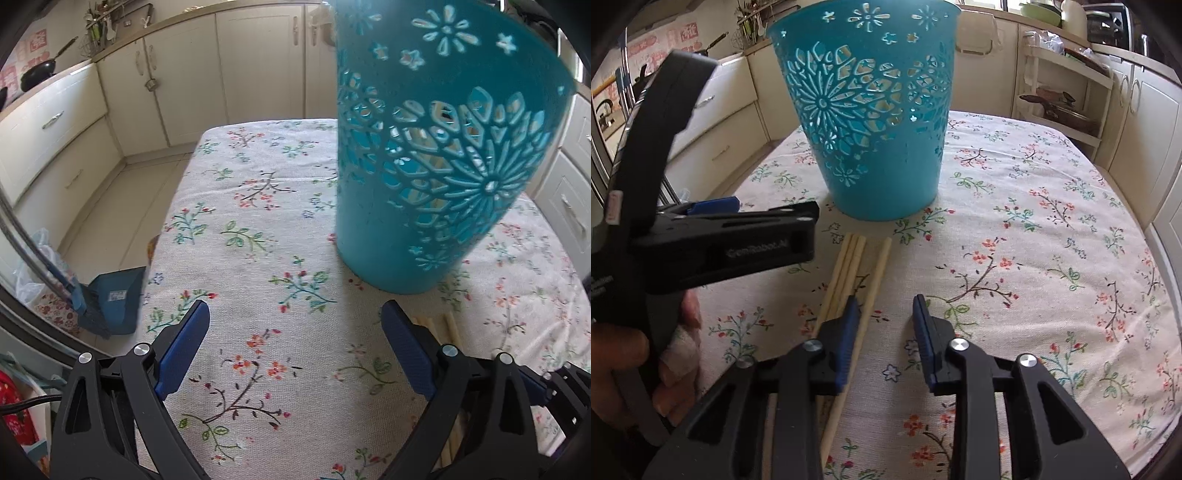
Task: Organize utensils
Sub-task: 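Lower the open left gripper beside the stick bundle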
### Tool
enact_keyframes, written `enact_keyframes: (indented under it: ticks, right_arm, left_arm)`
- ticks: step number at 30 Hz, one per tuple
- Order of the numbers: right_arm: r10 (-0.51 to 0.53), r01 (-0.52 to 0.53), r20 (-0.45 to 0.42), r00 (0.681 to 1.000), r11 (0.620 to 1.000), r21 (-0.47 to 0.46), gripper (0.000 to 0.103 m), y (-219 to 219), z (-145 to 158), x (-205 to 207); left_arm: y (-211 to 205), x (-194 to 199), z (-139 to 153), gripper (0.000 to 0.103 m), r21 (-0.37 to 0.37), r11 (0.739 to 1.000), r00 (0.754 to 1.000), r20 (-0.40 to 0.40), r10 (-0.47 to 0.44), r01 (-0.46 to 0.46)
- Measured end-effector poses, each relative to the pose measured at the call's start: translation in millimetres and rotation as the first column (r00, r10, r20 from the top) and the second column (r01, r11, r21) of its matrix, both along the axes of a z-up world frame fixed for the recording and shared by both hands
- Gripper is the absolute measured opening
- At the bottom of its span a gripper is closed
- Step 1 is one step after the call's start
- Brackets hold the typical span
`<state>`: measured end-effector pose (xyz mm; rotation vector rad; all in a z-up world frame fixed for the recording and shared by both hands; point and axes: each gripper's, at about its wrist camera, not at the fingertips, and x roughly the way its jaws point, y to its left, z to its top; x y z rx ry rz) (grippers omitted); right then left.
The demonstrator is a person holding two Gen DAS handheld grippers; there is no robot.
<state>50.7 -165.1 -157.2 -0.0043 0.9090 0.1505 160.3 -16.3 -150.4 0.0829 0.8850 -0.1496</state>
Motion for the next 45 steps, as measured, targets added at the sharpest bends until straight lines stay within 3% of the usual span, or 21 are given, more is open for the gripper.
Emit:
enact_keyframes:
  ticks: [2,5,12,22,45]
  right_arm:
    - [-0.007,0.007,-0.006,1.0,1.0,0.001,0.019,-3.5,1.0,-0.2]
    - [-0.018,0.018,-0.012,1.0,1.0,0.01,0.017,-9.5,1.5,-0.8]
    - [-0.025,0.026,-0.018,1.0,0.999,0.044,0.017,-16.0,0.9,0.0]
    - [-0.022,0.024,-0.02,1.0,0.996,0.084,0.018,-23.3,0.2,2.2]
    - [-0.024,0.027,-0.023,0.999,0.993,0.113,0.021,-27.8,-0.8,3.6]
  left_arm:
    - [1.1,-4.6,1.5,0.09,-0.036,0.998,0.999,-0.011,-0.046,0.046]
    - [2.0,-15.2,0.1,0.09,-0.09,0.992,0.994,-0.047,-0.099,0.094]
    - [-14.3,-25.8,-4.6,0.09,-0.036,0.988,0.986,-0.07,-0.154,0.152]
    - [-16.4,-25.4,-7.0,0.09,0.005,0.992,0.989,-0.088,-0.122,0.123]
    - [-20.2,-25.3,-8.0,0.09,-0.019,0.988,0.983,-0.094,-0.156,0.155]
